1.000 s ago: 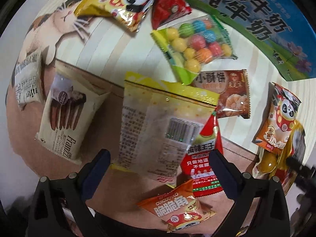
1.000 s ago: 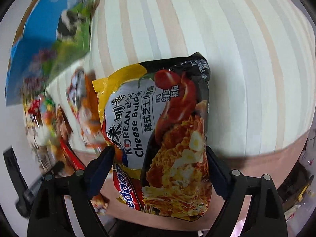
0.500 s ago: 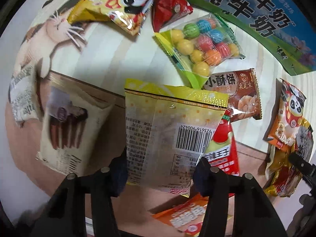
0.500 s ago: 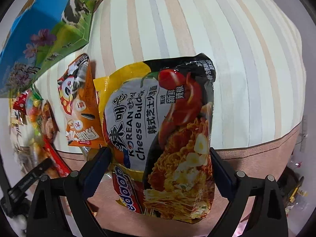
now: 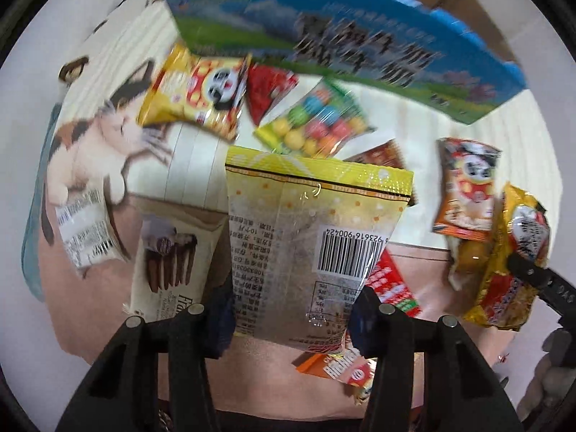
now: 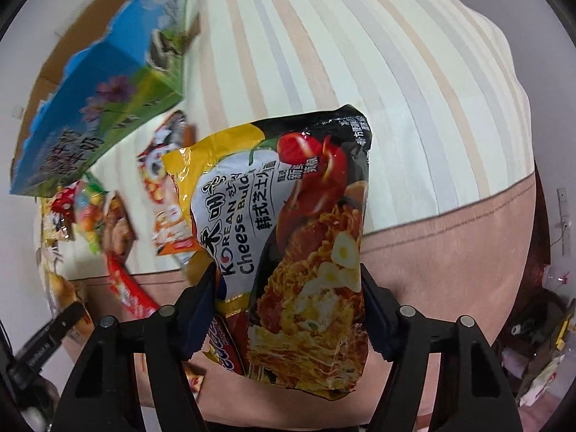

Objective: Organize snacks
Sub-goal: 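Carry the bread bag and noodle pack into the cardboard box with both tools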

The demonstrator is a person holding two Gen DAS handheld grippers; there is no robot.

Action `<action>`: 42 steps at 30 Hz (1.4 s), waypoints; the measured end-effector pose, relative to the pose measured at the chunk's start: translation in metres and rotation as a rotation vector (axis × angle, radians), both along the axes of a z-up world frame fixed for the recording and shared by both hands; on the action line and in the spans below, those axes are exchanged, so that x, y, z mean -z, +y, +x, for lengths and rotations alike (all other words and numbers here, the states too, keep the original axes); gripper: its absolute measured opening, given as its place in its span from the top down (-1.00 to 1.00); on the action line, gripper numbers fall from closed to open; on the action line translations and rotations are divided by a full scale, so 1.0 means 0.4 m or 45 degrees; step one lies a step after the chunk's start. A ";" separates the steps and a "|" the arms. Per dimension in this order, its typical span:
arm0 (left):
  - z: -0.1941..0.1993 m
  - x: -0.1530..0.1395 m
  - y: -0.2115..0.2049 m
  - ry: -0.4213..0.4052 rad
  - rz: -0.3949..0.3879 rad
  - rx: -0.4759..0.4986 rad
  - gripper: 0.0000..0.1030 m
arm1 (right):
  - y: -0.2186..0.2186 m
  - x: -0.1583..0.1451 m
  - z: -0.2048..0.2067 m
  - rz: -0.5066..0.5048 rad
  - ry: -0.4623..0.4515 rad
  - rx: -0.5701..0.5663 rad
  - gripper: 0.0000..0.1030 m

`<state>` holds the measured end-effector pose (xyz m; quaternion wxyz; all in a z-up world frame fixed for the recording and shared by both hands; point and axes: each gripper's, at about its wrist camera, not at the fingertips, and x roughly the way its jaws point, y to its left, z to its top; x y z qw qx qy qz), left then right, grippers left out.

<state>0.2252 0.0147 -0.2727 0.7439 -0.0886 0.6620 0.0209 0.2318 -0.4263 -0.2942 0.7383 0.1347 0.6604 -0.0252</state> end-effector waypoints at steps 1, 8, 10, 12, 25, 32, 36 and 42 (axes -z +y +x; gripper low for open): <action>0.003 -0.015 0.008 -0.007 -0.019 0.011 0.08 | -0.002 -0.009 -0.010 0.005 -0.009 0.012 -0.41; 0.043 -0.171 0.038 -0.100 -0.143 0.087 0.09 | 0.019 -0.105 -0.036 0.181 -0.098 0.076 -0.40; 0.063 -0.215 -0.021 -0.139 -0.164 0.111 0.09 | 0.051 -0.171 -0.028 0.234 -0.166 0.065 -0.40; 0.114 -0.251 -0.056 -0.184 -0.162 0.137 0.09 | 0.075 -0.228 -0.012 0.273 -0.226 0.050 -0.40; 0.426 -0.381 -0.078 -0.322 -0.025 0.193 0.09 | 0.260 -0.429 0.274 0.342 -0.406 -0.085 -0.40; 0.632 -0.266 -0.021 -0.125 -0.118 0.122 0.08 | 0.313 -0.331 0.471 0.325 -0.288 -0.099 -0.40; 0.726 -0.189 -0.002 -0.031 -0.114 0.110 0.08 | 0.334 -0.262 0.540 0.284 -0.220 -0.125 -0.39; 0.819 -0.086 -0.004 0.087 -0.122 0.124 0.08 | 0.368 -0.169 0.628 0.220 -0.129 -0.165 -0.39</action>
